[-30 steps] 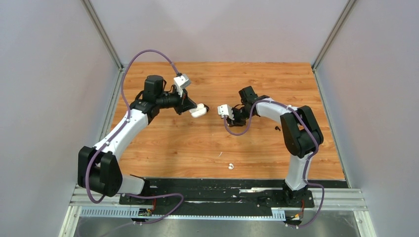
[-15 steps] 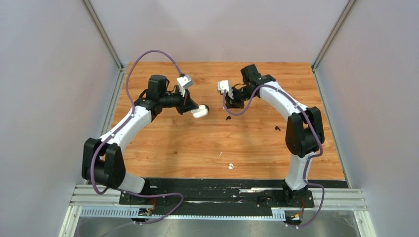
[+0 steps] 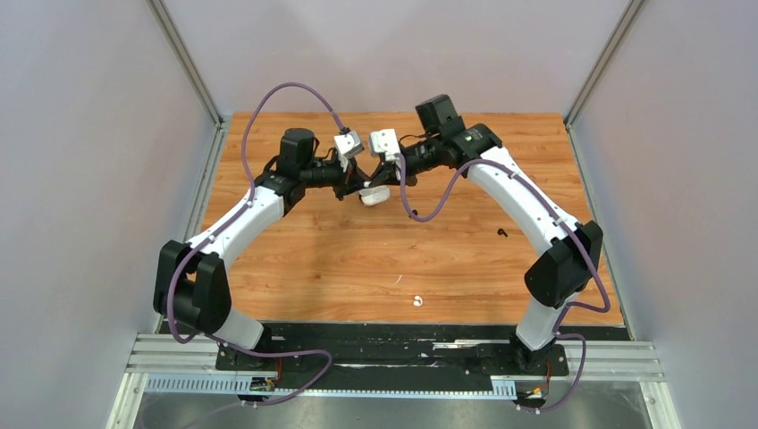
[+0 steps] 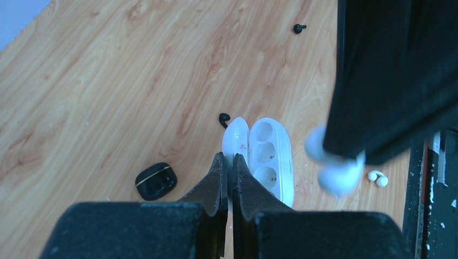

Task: Insert the wireless bluetooth earbuds into the charging case
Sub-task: Place the earbud in the charging case.

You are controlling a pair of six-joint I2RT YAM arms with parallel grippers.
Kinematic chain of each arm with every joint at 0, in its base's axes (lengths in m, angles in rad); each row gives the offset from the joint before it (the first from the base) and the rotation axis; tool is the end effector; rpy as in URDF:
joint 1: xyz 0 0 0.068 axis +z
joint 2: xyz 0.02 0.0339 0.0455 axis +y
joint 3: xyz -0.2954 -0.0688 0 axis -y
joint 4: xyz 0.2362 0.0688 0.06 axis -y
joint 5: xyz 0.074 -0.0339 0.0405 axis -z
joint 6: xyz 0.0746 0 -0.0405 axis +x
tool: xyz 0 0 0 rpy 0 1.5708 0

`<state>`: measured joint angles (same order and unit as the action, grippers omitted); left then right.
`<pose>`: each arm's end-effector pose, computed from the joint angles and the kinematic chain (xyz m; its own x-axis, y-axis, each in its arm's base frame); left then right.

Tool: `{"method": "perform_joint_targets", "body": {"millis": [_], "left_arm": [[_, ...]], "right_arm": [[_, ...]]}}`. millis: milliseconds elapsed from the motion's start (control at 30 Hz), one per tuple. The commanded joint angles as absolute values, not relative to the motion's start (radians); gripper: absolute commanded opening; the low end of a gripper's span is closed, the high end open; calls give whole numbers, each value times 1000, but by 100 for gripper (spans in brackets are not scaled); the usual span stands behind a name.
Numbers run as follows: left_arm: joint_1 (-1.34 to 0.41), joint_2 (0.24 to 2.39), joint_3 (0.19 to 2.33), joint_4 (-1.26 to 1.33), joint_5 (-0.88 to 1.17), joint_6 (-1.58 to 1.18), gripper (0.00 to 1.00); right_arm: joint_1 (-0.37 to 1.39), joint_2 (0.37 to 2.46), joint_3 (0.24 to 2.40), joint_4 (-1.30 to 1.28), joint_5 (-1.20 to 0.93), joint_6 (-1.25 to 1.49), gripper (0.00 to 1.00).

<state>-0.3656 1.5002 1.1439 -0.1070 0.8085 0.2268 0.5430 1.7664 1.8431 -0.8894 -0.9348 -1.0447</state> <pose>0.3111 -0.1769 0.3259 -0.2153 0.2487 -0.9444 0.9232 0.3671 -0.1138 0.3026 0.2527 0.3953 0.3627 -0.3810 -0.8504 -0.9295 -0.2126 -0.3012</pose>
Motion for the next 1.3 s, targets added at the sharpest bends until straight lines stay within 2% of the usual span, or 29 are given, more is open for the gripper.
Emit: {"method": "perform_joint_targets", "body": {"millis": [0, 167, 400, 667, 1267], "left_arm": [[-372, 1431, 1144, -13, 826, 246, 0], [-376, 1382, 1087, 75, 806, 238, 0], [-401, 1329, 1060, 57, 774, 304, 0], [-415, 1316, 1059, 7, 729, 378, 0], [-416, 1290, 1069, 50, 762, 301, 0]], "right_arm": [[591, 1710, 1764, -813, -953, -1070, 0], [624, 1670, 1679, -730, -891, -1091, 0], [640, 1618, 1623, -603, -827, -1082, 0], [652, 1593, 1620, -586, -807, -1065, 0], [662, 1610, 1564, -606, -756, -1107, 0]]}}
